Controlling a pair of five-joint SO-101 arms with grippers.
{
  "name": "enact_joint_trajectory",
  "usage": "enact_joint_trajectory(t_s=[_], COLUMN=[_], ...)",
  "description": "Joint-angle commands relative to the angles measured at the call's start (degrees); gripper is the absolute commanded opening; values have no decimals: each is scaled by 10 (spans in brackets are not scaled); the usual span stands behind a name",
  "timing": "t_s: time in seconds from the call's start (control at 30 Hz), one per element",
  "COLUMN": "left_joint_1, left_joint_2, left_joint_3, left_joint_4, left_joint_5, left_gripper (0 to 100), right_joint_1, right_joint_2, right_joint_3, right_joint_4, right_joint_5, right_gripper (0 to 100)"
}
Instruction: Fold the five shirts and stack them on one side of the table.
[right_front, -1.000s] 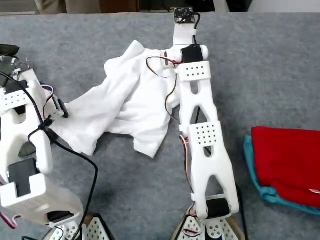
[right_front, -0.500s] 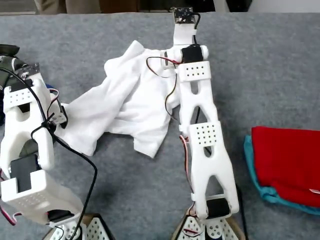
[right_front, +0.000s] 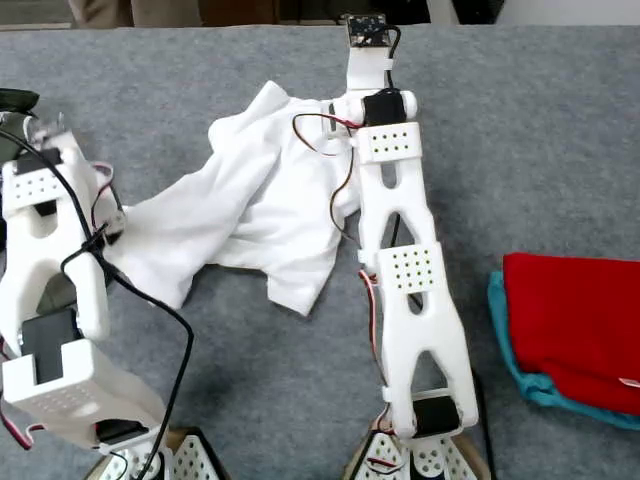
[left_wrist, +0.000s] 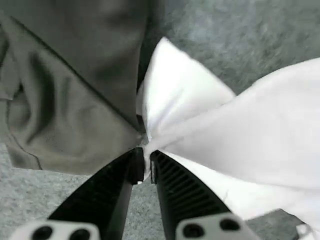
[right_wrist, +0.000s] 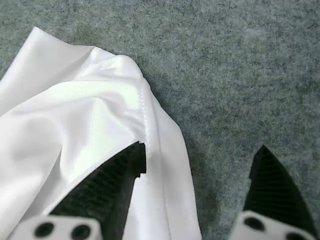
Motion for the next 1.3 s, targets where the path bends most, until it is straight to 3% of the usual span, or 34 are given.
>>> enact_joint_trajectory(t_s=[0.0,0.07,0.23,0.43,0.53,0.6,0.77,0.93,1.2,1.27], left_joint_1=[25,46,84,84,85,86,86,85,82,81], left_joint_2=[-41,-59,-101,-128,-146,-162,-200,-220,-223,-223], left_joint_3=[-104,-128,-135,-99,-66,-47,-25,-25,-24,-27], left_joint_4=[56,81,129,152,156,155,151,151,139,138], left_joint_5=[2,-17,-40,-47,-56,-56,-56,-56,-116,-127], left_gripper=[19,19,19,19,19,19,19,19,19,19], right_joint_1=[-14,-30,-85,-138,-139,-133,-100,-73,-68,-51], right_joint_2=[-58,-86,-90,-86,-87,-87,-91,-116,-152,-155], right_joint_3=[-31,-18,55,240,280,280,276,194,14,21], right_joint_4=[62,54,-113,-270,-296,-281,-252,-125,172,172], right_joint_5=[98,101,105,99,99,99,115,114,117,112], right_gripper=[325,326,327,326,321,270,2,6,7,6])
